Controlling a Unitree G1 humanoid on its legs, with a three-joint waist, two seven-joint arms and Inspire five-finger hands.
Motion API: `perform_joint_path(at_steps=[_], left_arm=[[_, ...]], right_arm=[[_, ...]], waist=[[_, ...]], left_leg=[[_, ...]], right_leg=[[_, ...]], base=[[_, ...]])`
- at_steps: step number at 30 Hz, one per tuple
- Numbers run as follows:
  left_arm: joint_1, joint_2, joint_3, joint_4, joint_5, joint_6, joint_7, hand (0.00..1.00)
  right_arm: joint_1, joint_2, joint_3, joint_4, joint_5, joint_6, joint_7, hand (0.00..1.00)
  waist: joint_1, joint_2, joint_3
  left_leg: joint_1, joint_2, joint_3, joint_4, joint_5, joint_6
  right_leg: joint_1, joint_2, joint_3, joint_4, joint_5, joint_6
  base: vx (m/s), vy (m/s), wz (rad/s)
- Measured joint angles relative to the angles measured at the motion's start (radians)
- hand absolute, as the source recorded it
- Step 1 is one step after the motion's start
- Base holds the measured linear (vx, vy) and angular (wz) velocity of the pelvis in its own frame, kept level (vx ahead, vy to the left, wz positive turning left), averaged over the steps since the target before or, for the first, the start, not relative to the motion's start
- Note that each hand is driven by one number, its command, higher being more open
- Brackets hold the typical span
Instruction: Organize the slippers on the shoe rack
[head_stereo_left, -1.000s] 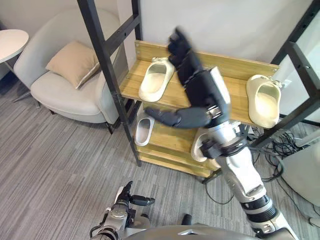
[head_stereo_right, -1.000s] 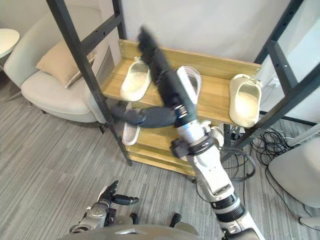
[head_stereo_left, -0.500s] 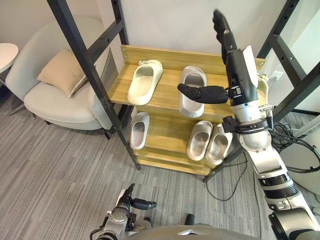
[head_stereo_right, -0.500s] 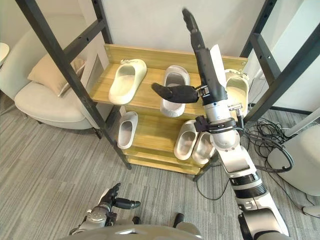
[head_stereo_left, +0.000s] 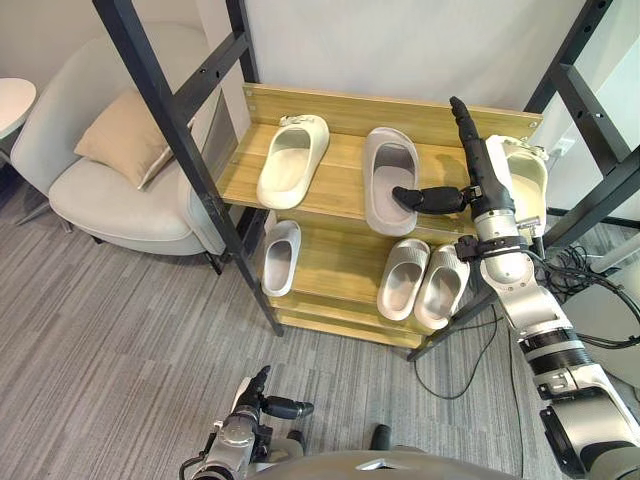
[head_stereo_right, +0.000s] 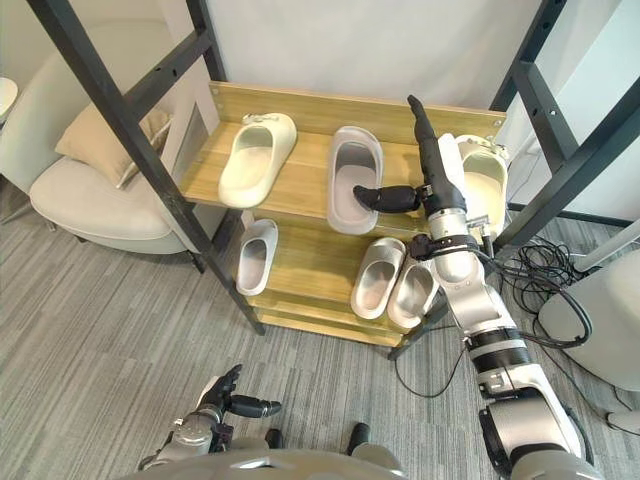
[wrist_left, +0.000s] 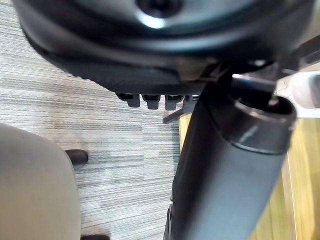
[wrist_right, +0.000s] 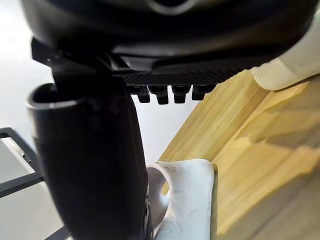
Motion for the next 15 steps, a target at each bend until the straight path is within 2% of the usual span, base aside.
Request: perform_joint_path(at_steps=[5, 10, 11, 15], left_arm=[[0.002, 0.0, 0.0, -0.006, 0.0, 0.0, 0.0, 1.0], [0.001, 0.003, 0.001, -0.016, -0.001, -0.006, 0.0, 1.0], [0.001, 0.003, 0.001, -0.018, -0.002, -0.007, 0.0, 1.0], [0.001, 0.004, 0.001, -0.021, -0.003, -0.007, 0.0, 1.0]], right_arm=[[-0.046, 0.006, 0.0, 0.049, 0.002, 0.001, 0.0, 1.0], [-0.116, 0.014, 0.001, 0.125, 0.041, 0.018, 0.001, 1.0], [-0.134, 0.015, 0.002, 0.146, 0.054, 0.02, 0.002, 0.0], [-0.203, 0.014, 0.034, 0.218, 0.086, 0.02, 0.01, 0.0]], waist=[[0.001, -0.002, 0.001], [0.006, -0.019, 0.012], [0.006, -0.022, 0.015], [0.005, -0.027, 0.019]], left_leg=[[-0.004, 0.0, -0.002, -0.002, 0.001, 0.001], [-0.013, -0.001, -0.006, -0.002, 0.001, 0.002], [-0.019, -0.002, -0.006, -0.001, 0.002, 0.003], [-0.02, -0.003, -0.006, -0.001, 0.003, 0.003]], right_leg=[[-0.004, 0.001, -0.001, 0.0, 0.0, 0.0], [-0.011, 0.0, -0.004, 0.0, 0.001, -0.001], [-0.017, -0.001, -0.004, 0.0, 0.002, -0.002], [-0.018, -0.001, -0.004, 0.0, 0.002, -0.002]], base=[[0.0, 0.0, 0.0], [0.0, 0.002, 0.01], [0.0, 0.0, 0.0], [0.0, 0.0, 0.0]])
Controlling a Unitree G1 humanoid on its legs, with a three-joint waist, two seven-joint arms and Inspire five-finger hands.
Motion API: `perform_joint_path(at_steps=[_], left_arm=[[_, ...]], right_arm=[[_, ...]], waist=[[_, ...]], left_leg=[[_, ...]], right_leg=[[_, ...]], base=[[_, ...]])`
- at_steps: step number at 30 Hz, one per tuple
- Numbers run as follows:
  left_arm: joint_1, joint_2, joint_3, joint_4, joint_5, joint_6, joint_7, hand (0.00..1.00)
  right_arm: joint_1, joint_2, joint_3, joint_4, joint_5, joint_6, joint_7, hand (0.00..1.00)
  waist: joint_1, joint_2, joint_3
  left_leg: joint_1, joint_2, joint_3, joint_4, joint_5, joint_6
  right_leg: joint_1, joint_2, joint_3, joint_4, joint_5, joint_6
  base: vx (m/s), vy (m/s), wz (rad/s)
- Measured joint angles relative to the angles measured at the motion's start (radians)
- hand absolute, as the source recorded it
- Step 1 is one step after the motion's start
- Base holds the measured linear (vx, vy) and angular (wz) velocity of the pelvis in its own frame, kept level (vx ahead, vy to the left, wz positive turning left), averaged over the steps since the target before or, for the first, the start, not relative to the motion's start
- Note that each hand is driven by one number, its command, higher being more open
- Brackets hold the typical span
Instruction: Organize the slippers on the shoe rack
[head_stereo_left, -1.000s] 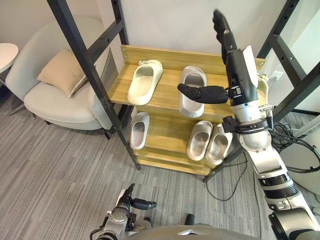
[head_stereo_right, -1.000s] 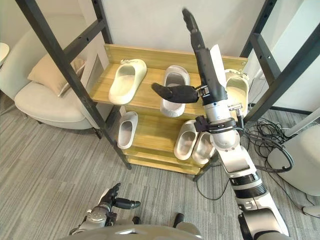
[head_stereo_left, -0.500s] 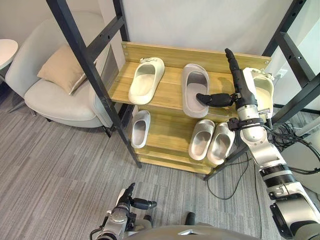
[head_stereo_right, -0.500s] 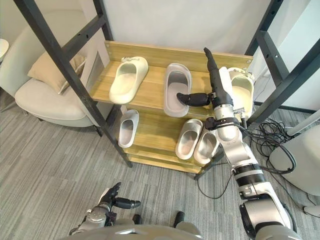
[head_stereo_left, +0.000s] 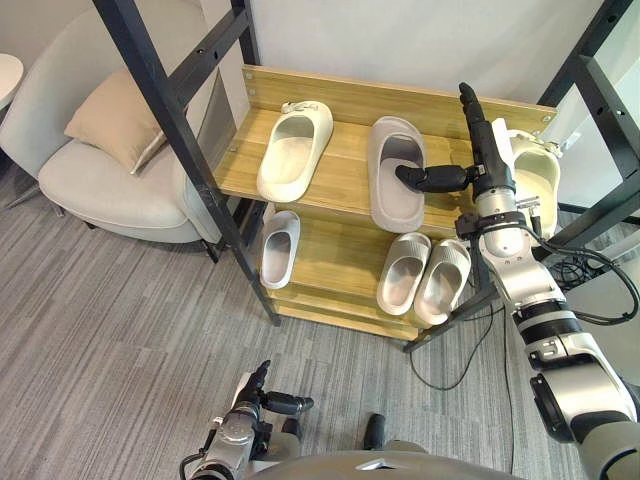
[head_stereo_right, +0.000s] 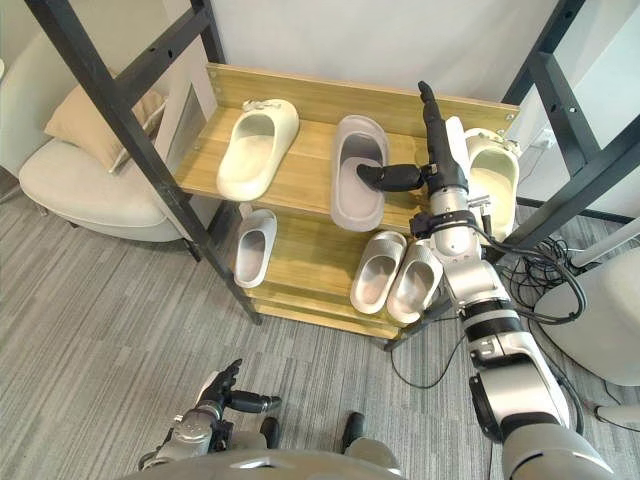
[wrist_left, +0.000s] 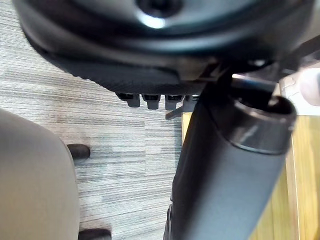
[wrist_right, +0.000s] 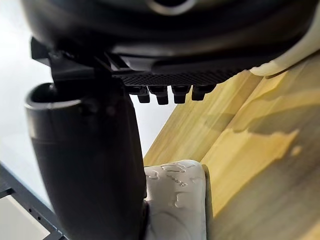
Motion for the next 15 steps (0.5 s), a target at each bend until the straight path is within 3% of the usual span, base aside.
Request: perform_joint_path(at_steps=[6, 15], left_arm=[[-0.002, 0.005, 0.0, -0.017, -0.007, -0.001, -0.002, 1.0], [-0.006, 0.01, 0.0, -0.034, -0.015, -0.001, -0.002, 1.0]], right_arm=[[-0.096, -0.002, 0.087, 0.092, 0.034, 0.002, 0.047, 0.0], [-0.157, -0.014, 0.109, 0.102, 0.035, 0.001, 0.06, 0.0]], waist=[[0.011, -0.015, 0.015], [0.021, -0.024, 0.036]], left_leg=[[0.0, 0.0, 0.0, 0.0, 0.0, 0.0], [0.001, 0.0, 0.0, -0.001, 0.001, 0.001]], right_leg=[[0.0, 0.0, 0.0, 0.0, 0.001, -0.001], [0.001, -0.001, 0.0, 0.0, 0.001, -0.002]], base=[[0.0, 0.0, 0.0], [0.0, 0.0, 0.0]])
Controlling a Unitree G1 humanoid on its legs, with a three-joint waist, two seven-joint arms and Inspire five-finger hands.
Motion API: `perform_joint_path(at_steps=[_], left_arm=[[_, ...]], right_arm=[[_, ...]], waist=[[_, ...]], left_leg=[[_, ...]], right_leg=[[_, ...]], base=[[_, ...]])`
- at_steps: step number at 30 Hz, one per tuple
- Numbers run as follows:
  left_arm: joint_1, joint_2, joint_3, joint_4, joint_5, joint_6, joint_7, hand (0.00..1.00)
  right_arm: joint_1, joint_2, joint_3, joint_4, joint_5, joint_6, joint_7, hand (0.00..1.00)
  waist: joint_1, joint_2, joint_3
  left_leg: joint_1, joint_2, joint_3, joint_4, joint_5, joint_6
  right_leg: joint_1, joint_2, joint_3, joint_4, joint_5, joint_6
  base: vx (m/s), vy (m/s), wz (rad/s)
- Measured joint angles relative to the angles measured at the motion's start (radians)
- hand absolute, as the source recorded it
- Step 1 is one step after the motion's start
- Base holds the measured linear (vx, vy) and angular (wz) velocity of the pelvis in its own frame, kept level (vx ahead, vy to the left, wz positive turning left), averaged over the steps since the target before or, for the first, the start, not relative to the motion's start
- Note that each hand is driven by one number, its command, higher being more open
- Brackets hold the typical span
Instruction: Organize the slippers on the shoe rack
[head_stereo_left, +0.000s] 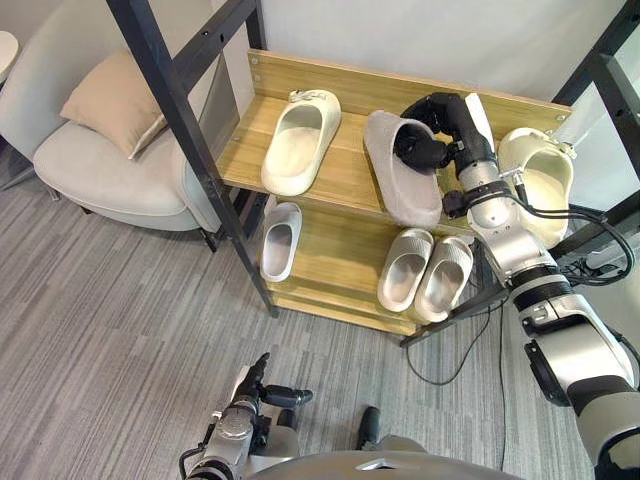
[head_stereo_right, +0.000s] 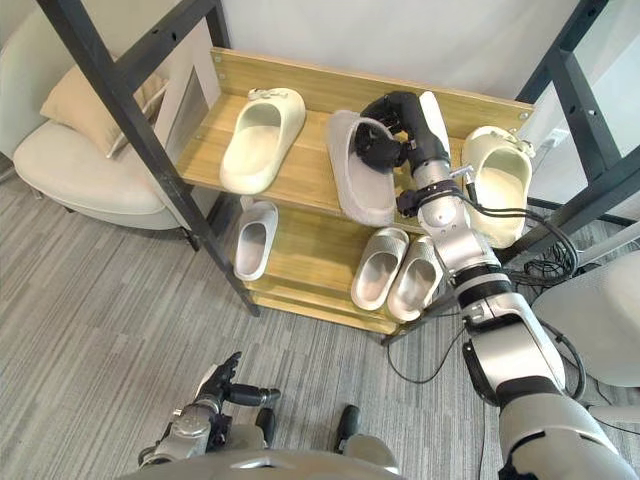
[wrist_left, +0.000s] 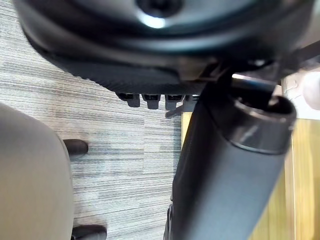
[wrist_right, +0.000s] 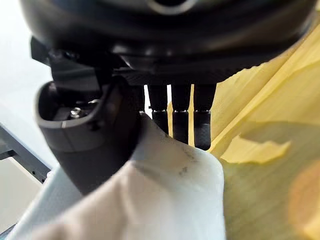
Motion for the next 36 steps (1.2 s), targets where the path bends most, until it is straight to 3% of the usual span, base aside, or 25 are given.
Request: perform_joint_path(at_steps=[6, 11, 15, 19, 23, 27, 36], left_arm=[[-0.003, 0.005, 0.001, -0.001, 0.0, 0.0, 0.0, 1.0], [-0.003, 0.005, 0.003, -0.001, 0.0, 0.001, 0.002, 1.0], [0.006, 0.002, 0.027, 0.002, 0.002, 0.003, 0.001, 1.0], [0.009, -0.002, 0.037, 0.003, 0.004, 0.005, 0.001, 1.0], [0.008, -0.012, 0.035, 0.013, 0.02, 0.005, 0.0, 1.0], [0.007, -0.014, 0.02, 0.027, 0.02, 0.004, -0.001, 1.0], [0.004, -0.02, -0.014, 0.042, 0.02, 0.002, -0.001, 1.0]], right_arm=[[0.001, -0.013, 0.022, -0.026, -0.03, 0.0, 0.01, 0.0], [0.06, -0.045, 0.033, -0.157, -0.086, 0.004, 0.01, 0.0], [0.142, -0.05, 0.029, -0.379, -0.094, 0.004, 0.01, 0.0], [0.21, -0.052, -0.011, -0.608, -0.091, -0.008, 0.009, 0.0], [0.302, -0.027, -0.011, -0.839, -0.042, -0.091, 0.037, 0.0], [0.369, 0.039, 0.07, -0.914, 0.036, -0.129, 0.106, 0.0], [0.494, 0.053, 0.371, -0.816, 0.116, -0.109, 0.273, 0.0]], waist=[[-0.002, -0.009, 0.007], [-0.005, -0.009, 0.007], [-0.027, -0.008, 0.008], [-0.027, -0.001, 0.007], [-0.028, 0.019, -0.003], [-0.028, 0.038, -0.014], [-0.023, 0.063, -0.035]], left_leg=[[0.005, -0.001, 0.005, 0.0, 0.0, 0.0], [0.011, -0.002, 0.013, 0.0, -0.001, 0.001], [0.021, -0.003, 0.029, 0.003, -0.006, 0.007], [0.035, -0.001, 0.041, 0.023, -0.023, 0.007], [0.04, -0.003, 0.047, 0.037, -0.031, 0.009], [0.049, -0.002, 0.049, 0.037, -0.031, 0.009], [0.046, -0.002, 0.043, 0.034, -0.029, 0.009]], right_leg=[[0.002, -0.002, 0.004, 0.0, 0.001, 0.001], [0.004, -0.005, 0.011, 0.0, 0.003, 0.004], [0.006, -0.007, 0.03, 0.0, 0.006, 0.008], [0.024, -0.006, 0.041, 0.0, 0.006, 0.009], [0.032, -0.008, 0.048, 0.0, 0.006, 0.009], [0.038, -0.008, 0.051, 0.004, 0.005, 0.009], [0.036, -0.009, 0.046, 0.007, 0.002, 0.01]], base=[[0.0, 0.0, -0.01], [0.0, 0.0, -0.05], [-0.01, 0.018, -0.12], [-0.02, 0.022, -0.09], [-0.02, 0.024, -0.04], [-0.01, 0.003, -0.02], [0.0, 0.001, 0.02]])
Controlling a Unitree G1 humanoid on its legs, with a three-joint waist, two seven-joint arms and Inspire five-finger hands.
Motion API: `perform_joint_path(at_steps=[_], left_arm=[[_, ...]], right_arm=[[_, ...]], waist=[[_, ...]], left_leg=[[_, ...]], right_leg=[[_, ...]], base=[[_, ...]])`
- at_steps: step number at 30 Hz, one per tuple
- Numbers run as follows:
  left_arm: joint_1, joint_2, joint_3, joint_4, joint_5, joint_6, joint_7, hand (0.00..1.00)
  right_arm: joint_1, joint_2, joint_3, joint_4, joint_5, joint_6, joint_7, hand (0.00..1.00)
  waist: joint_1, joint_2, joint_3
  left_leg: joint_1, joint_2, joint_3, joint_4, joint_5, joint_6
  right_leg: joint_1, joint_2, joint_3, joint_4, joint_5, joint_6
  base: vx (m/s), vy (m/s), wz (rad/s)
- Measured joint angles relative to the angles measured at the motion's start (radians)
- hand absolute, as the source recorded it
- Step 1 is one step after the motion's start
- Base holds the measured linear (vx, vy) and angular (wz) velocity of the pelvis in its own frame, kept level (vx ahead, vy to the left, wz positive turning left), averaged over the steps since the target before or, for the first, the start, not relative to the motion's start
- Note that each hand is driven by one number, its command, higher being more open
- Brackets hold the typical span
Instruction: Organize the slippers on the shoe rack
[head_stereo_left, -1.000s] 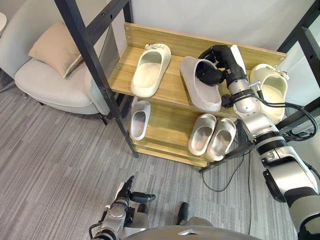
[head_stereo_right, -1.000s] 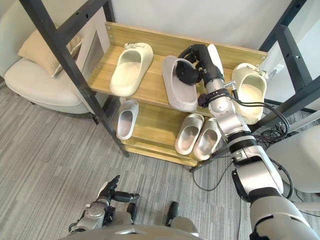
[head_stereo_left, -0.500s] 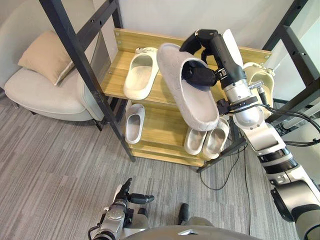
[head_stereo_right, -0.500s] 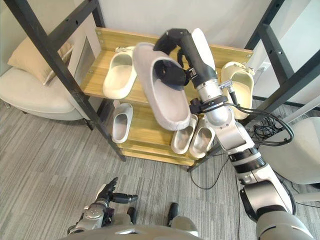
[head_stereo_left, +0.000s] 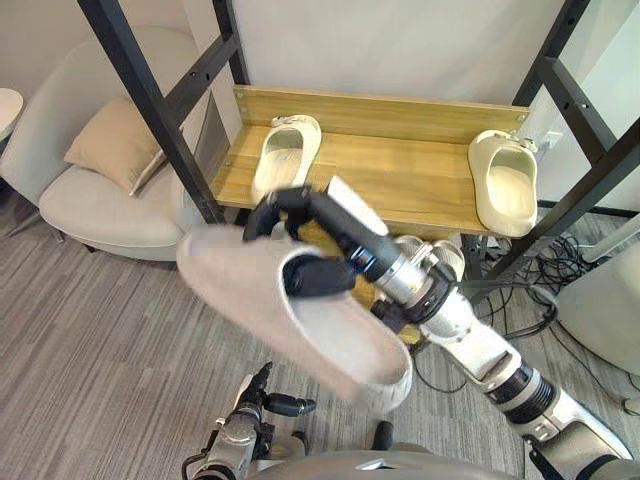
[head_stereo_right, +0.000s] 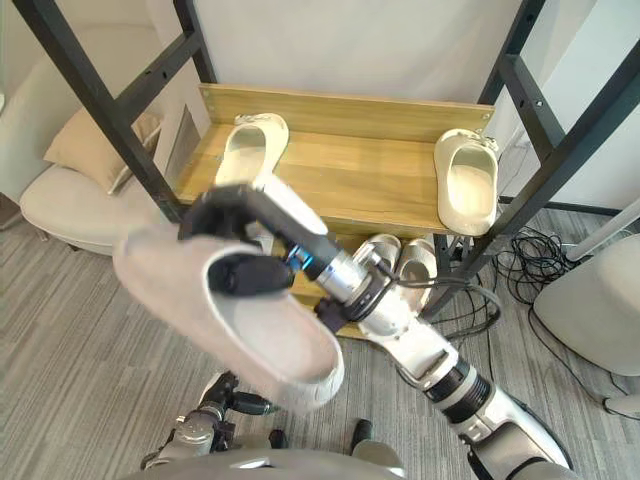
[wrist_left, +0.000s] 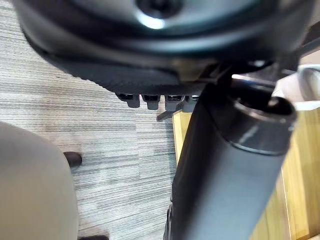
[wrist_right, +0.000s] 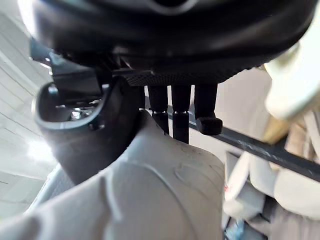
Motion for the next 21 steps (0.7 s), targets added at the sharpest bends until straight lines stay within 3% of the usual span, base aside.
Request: perform_joint_path(at_steps=[4, 8, 10, 15, 21], left_arm=[[-0.005, 0.0, -0.007, 0.002, -0.001, 0.0, 0.001, 1.0], [-0.044, 0.0, -0.028, 0.009, -0.004, 0.0, 0.005, 1.0], [-0.095, 0.004, -0.027, 0.005, -0.023, -0.002, 0.013, 1.0], [-0.167, 0.019, -0.024, -0.033, -0.086, -0.015, 0.028, 1.0], [-0.201, 0.04, 0.019, -0.087, -0.125, -0.024, 0.037, 1.0]], right_arm=[[0.061, -0.003, 0.049, 0.125, -0.006, 0.031, 0.037, 0.0], [0.056, -0.025, 0.048, 0.226, -0.052, 0.05, 0.027, 0.0], [0.021, -0.027, 0.019, 0.246, -0.097, 0.055, 0.007, 0.0], [-0.038, -0.032, -0.071, 0.268, -0.174, 0.065, -0.062, 0.0], [-0.074, -0.052, -0.228, 0.27, -0.253, 0.069, -0.164, 0.0]], waist=[[0.006, 0.001, 0.0], [0.025, 0.015, 0.042], [0.03, 0.015, 0.119], [0.043, 0.021, 0.216], [0.042, 0.025, 0.26]], left_leg=[[-0.025, -0.002, -0.03, 0.001, 0.007, -0.003], [-0.117, 0.0, -0.066, 0.07, 0.007, -0.007], [-0.236, -0.011, -0.094, 0.188, -0.016, -0.022], [-0.453, -0.023, -0.137, 0.403, -0.078, -0.036], [-0.66, -0.027, -0.155, 0.57, -0.113, -0.047]], right_leg=[[-0.005, -0.001, -0.032, -0.006, -0.002, -0.001], [-0.117, -0.019, -0.065, 0.15, -0.071, -0.01], [-0.249, -0.058, -0.084, 0.344, -0.153, -0.02], [-0.445, -0.103, -0.11, 0.578, -0.241, -0.037], [-0.645, -0.138, -0.11, 0.751, -0.292, -0.052]], base=[[0.01, -0.018, 0.22], [-0.04, -0.015, 0.3], [-0.15, -0.007, 0.42], [-0.2, -0.055, 0.28], [-0.14, -0.067, 0.08]])
